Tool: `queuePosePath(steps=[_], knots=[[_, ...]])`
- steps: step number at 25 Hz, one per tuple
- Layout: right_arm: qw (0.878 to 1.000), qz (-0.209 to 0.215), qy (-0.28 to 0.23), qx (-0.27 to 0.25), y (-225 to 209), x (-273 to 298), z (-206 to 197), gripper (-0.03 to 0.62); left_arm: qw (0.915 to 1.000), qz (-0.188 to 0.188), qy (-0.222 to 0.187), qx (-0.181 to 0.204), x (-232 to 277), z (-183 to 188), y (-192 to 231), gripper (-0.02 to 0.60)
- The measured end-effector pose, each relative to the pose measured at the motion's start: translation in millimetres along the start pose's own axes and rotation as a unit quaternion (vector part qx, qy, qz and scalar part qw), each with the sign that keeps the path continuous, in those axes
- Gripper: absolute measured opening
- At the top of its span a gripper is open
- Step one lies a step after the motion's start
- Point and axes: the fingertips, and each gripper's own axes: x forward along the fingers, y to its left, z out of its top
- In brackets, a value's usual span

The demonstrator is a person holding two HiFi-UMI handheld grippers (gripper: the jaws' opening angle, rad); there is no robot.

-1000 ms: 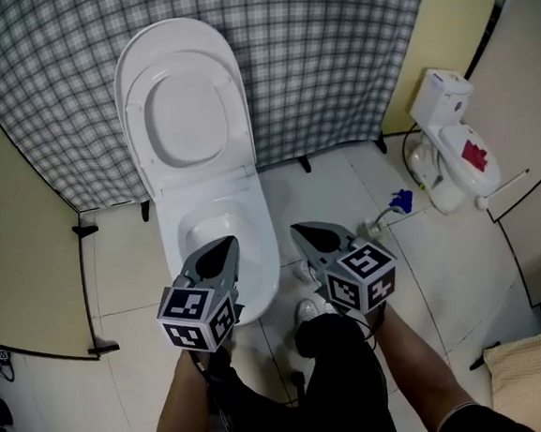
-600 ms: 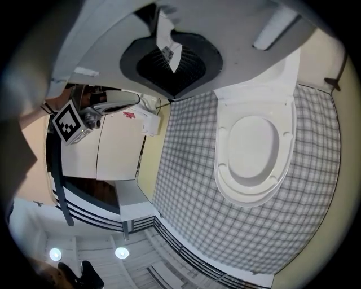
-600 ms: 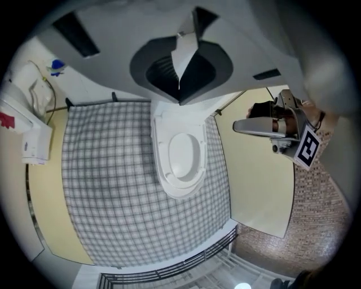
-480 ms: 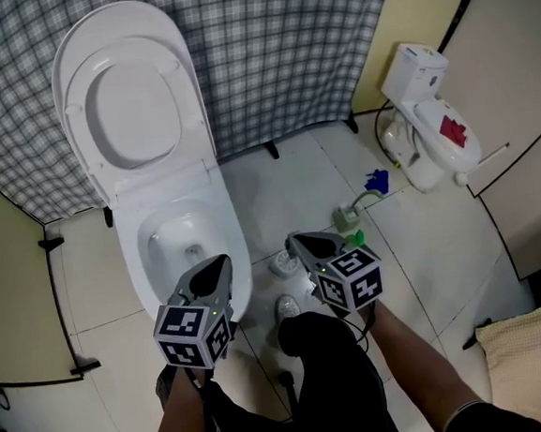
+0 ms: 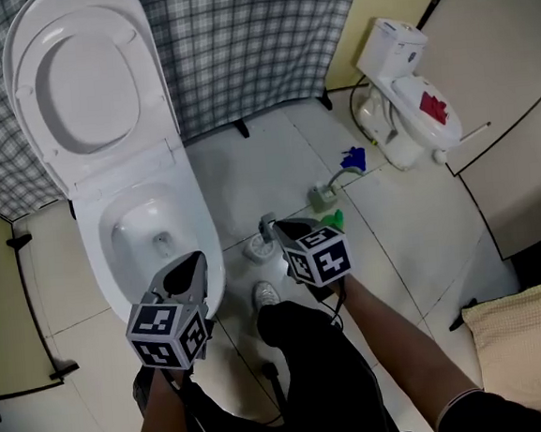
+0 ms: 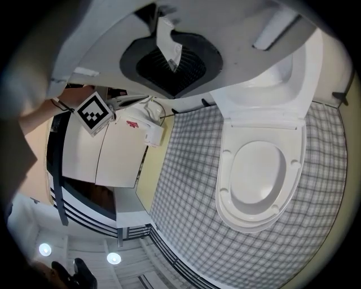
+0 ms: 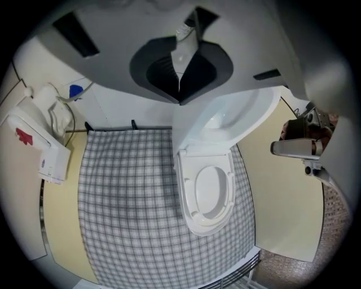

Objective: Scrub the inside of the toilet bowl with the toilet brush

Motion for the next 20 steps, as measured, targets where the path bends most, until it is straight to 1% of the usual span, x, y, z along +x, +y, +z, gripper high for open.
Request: queuePosePath(steps=[2, 4, 5, 6, 9, 10, 13, 14, 17, 18, 20], knots=[[1.0, -0.014, 0.012, 0.003, -7.8, 12.9, -10.7, 0.02, 1.0, -0.001, 0.004, 0.0, 3.6, -5.9, 2.8, 0.009], [1.0, -0.024, 0.018, 0.008, -14.8, 27.0, -18.7, 0.036, 1.0, -0.001, 0.006, 0.0, 5.7, -10.6, 6.2, 0.01], [0.999, -0.027, 0.019, 0.013, -17.4, 34.3, -21.9, 0.077, 1.0, -0.002, 0.006, 0.0, 6.5, -12.5, 7.8, 0.011], [0.999, -0.029, 0.021, 0.017, -19.8, 41.6, -24.9, 0.149, 1.0, -0.002, 0.007, -0.001, 7.1, -14.2, 9.1, 0.011], [0.998, -0.045, 0.038, 0.013, -28.1, 61.6, -36.8, 0.172, 0.9999, -0.003, 0.009, -0.003, 8.3, -18.2, 10.0, 0.009], [0.998, -0.051, 0.045, 0.011, -31.2, 67.7, -41.9, 0.207, 0.9999, -0.003, 0.01, -0.003, 8.1, -18.9, 9.6, 0.01], [0.996, -0.067, 0.054, 0.014, -40.6, 83.1, -53.2, 0.209, 1.0, -0.002, 0.008, -0.002, 6.6, -18.6, 8.1, 0.009], [0.996, -0.071, 0.056, 0.018, -43.9, 87.6, -56.3, 0.232, 1.0, -0.003, 0.008, -0.002, 6.1, -19.1, 7.7, 0.009], [0.993, -0.087, 0.07, 0.026, -52.9, 100.4, -67.8, 0.251, 0.9999, -0.005, 0.009, -0.007, 5.9, -22.3, 6.4, 0.009], [0.993, -0.092, 0.075, 0.027, -55.6, 104.6, -71.7, 0.272, 0.9999, -0.007, 0.01, -0.009, 6.1, -23.5, 5.4, 0.009], [0.991, -0.102, 0.085, 0.025, -60.8, 112.3, -78.2, 0.272, 0.9997, -0.014, 0.015, -0.014, 6.8, -25.7, 2.2, 0.009]])
